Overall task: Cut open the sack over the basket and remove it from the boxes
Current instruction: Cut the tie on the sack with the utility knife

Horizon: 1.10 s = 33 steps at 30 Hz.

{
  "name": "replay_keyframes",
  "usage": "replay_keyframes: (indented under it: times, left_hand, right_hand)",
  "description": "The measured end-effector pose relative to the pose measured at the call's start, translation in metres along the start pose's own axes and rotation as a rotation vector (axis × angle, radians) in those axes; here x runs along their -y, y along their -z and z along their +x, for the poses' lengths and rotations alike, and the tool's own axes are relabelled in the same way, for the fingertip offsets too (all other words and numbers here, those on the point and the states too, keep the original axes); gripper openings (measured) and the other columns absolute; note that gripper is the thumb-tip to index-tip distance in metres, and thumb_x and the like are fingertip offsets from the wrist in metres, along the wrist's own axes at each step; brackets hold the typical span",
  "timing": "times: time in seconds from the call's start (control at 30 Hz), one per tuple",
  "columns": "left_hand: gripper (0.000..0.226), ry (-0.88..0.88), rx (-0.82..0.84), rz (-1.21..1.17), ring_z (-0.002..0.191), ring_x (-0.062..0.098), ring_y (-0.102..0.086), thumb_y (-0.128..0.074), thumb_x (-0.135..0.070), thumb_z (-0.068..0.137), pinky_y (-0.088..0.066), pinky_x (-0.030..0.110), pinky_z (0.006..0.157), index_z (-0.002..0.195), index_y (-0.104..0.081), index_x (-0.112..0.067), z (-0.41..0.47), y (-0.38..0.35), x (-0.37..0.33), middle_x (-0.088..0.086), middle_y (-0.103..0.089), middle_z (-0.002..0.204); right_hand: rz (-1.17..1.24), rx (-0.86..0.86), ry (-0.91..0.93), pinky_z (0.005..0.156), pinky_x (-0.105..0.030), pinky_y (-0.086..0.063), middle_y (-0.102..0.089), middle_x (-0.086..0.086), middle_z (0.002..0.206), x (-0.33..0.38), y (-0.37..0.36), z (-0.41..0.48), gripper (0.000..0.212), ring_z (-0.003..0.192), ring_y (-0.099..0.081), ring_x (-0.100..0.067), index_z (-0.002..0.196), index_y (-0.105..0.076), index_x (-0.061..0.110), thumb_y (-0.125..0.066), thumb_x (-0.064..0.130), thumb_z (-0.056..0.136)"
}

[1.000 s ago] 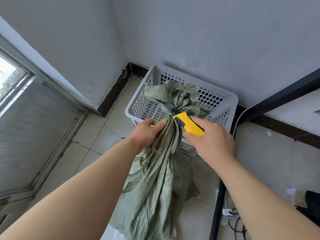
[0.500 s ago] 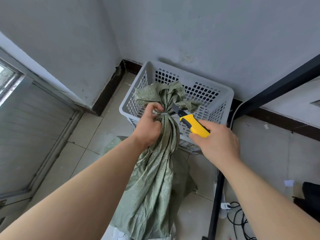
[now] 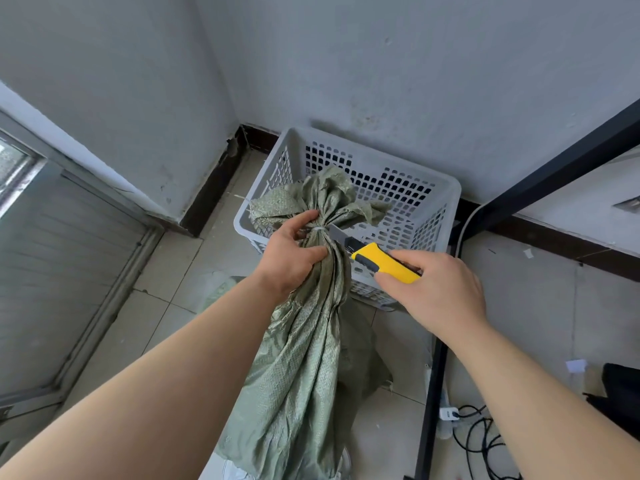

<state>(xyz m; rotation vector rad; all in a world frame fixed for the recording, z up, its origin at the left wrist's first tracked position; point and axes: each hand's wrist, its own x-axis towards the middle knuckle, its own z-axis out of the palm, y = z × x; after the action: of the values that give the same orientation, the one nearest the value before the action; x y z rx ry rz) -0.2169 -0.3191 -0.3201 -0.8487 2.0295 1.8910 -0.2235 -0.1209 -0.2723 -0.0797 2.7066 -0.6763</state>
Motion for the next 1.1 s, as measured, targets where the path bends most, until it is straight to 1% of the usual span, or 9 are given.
replay_keyframes:
  times: [0.07,0.2,0.43,0.5,0.6,0.73,0.8,0.93,1.1]
  left_hand:
    - [0.064,0.01,0.006,0.008,0.069,0.023,-0.049,-0.066,0.004,0.083,-0.05,0.023,0.061,0.133,-0.053,-0.033,0.001,0.001,0.001,0.005,-0.05,0.125]
    - [0.064,-0.01,-0.027,0.012,0.062,0.02,-0.049,-0.067,0.006,0.081,-0.048,0.028,0.057,0.131,-0.055,-0.032,0.003,0.0,0.003,-0.007,-0.055,0.107]
    - [0.058,-0.04,-0.103,0.093,0.056,0.007,-0.054,-0.075,-0.001,0.076,-0.051,0.013,0.055,0.125,-0.061,-0.029,0.0,-0.007,0.001,-0.015,-0.059,0.092]
    - [0.056,-0.047,-0.135,0.133,0.069,-0.001,-0.057,-0.077,-0.004,0.074,-0.049,0.012,0.064,0.123,-0.062,-0.026,0.0,-0.008,0.001,-0.01,-0.059,0.094]
    - [0.05,-0.032,-0.185,0.174,0.074,0.003,-0.059,-0.08,-0.006,0.072,-0.049,0.023,0.076,0.118,-0.065,-0.019,0.0,-0.012,0.0,-0.001,-0.063,0.1]
    - [0.042,0.01,-0.235,0.196,0.072,0.021,-0.067,-0.082,-0.008,0.069,-0.059,0.038,0.076,0.108,-0.067,-0.012,0.001,-0.015,-0.001,0.002,-0.068,0.088]
    - [0.039,0.005,-0.254,0.211,0.063,0.016,-0.06,-0.082,-0.01,0.07,-0.056,0.033,0.069,0.106,-0.066,-0.011,0.001,-0.017,0.0,-0.004,-0.06,0.074]
    - [0.034,0.007,-0.297,0.198,0.054,0.01,-0.05,-0.083,-0.013,0.07,-0.045,0.025,0.052,0.1,-0.066,-0.01,-0.003,-0.019,0.004,-0.006,-0.054,0.065]
    - [0.033,0.018,-0.328,0.221,0.055,0.01,-0.05,-0.082,-0.014,0.071,-0.045,0.026,0.055,0.1,-0.067,-0.009,-0.004,-0.013,0.008,-0.006,-0.054,0.065]
  right_hand:
    - [-0.014,0.012,0.011,0.07,-0.031,-0.05,-0.072,0.013,0.084,-0.001,0.002,0.0,0.027,0.078,-0.061,-0.016,0.103,-0.07,0.043,-0.065,0.05,0.077]
    - [-0.046,0.028,0.036,0.067,-0.029,-0.049,-0.072,0.014,0.08,-0.001,0.001,-0.001,0.026,0.074,-0.06,-0.015,0.102,-0.07,0.046,-0.065,0.052,0.077]
    - [-0.094,-0.01,0.066,0.068,-0.031,-0.05,-0.072,0.008,0.08,0.005,0.001,-0.002,0.03,0.073,-0.061,-0.019,0.107,-0.069,0.042,-0.064,0.051,0.079]
    - [-0.118,-0.041,0.086,0.069,-0.031,-0.051,-0.072,0.008,0.084,0.005,-0.001,-0.005,0.031,0.076,-0.062,-0.02,0.11,-0.068,0.04,-0.063,0.051,0.08]
    - [-0.181,-0.112,0.13,0.068,-0.033,-0.051,-0.071,0.008,0.09,0.004,-0.007,-0.01,0.033,0.081,-0.064,-0.023,0.113,-0.065,0.037,-0.059,0.051,0.083]
    - [-0.189,-0.186,0.15,0.064,-0.032,-0.049,-0.07,0.006,0.096,0.004,-0.015,-0.015,0.036,0.078,-0.067,-0.026,0.117,-0.065,0.034,-0.061,0.049,0.084]
    - [-0.196,-0.195,0.153,0.065,-0.032,-0.047,-0.071,0.005,0.1,0.006,-0.018,-0.015,0.038,0.08,-0.067,-0.028,0.119,-0.064,0.03,-0.061,0.047,0.085]
    - [-0.264,-0.09,0.152,0.066,-0.032,-0.042,-0.064,0.004,0.108,0.008,-0.024,-0.014,0.042,0.089,-0.066,-0.028,0.125,-0.057,0.026,-0.05,0.049,0.092]
    - [-0.317,-0.03,0.179,0.064,-0.032,-0.035,-0.062,0.001,0.104,0.015,-0.028,-0.008,0.038,0.09,-0.064,-0.028,0.117,-0.057,0.022,-0.046,0.05,0.093]
